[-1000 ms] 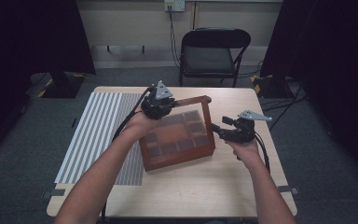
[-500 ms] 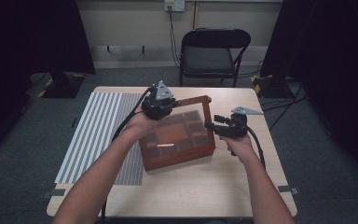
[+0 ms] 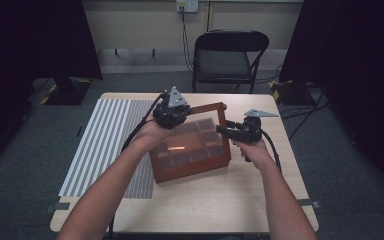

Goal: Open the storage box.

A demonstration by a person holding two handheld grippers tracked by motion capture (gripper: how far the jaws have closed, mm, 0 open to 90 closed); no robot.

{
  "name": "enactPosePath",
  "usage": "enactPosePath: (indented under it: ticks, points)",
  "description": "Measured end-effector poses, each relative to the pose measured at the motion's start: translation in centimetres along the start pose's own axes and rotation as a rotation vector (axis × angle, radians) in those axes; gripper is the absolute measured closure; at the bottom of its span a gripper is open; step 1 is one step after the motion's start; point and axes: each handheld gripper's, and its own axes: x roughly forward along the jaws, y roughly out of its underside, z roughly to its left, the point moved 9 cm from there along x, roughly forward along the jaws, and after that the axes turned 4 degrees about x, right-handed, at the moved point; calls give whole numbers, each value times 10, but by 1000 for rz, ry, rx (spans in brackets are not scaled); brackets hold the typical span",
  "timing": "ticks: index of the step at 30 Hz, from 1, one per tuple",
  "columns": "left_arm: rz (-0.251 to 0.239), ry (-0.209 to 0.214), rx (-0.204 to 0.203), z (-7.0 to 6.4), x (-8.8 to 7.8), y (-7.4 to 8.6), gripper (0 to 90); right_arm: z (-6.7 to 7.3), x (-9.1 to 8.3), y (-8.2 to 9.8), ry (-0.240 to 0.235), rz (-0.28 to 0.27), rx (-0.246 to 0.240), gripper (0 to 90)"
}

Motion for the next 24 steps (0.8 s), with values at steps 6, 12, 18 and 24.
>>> enactPosePath:
  ticks: [6, 12, 18, 24]
  points:
    - [4, -3, -1, 1, 1, 1, 822, 4, 1, -1, -11, 2, 1, 598]
    - [1, 0, 4, -1, 1, 0, 811, 4, -1, -2, -10, 4, 9, 616]
    - [-9, 19, -4, -4, 0, -2, 755, 4, -2, -2, 1, 6, 3, 621]
    - [-62, 21, -23, -6, -14, -16, 664, 4, -5, -3, 5, 5, 0, 639]
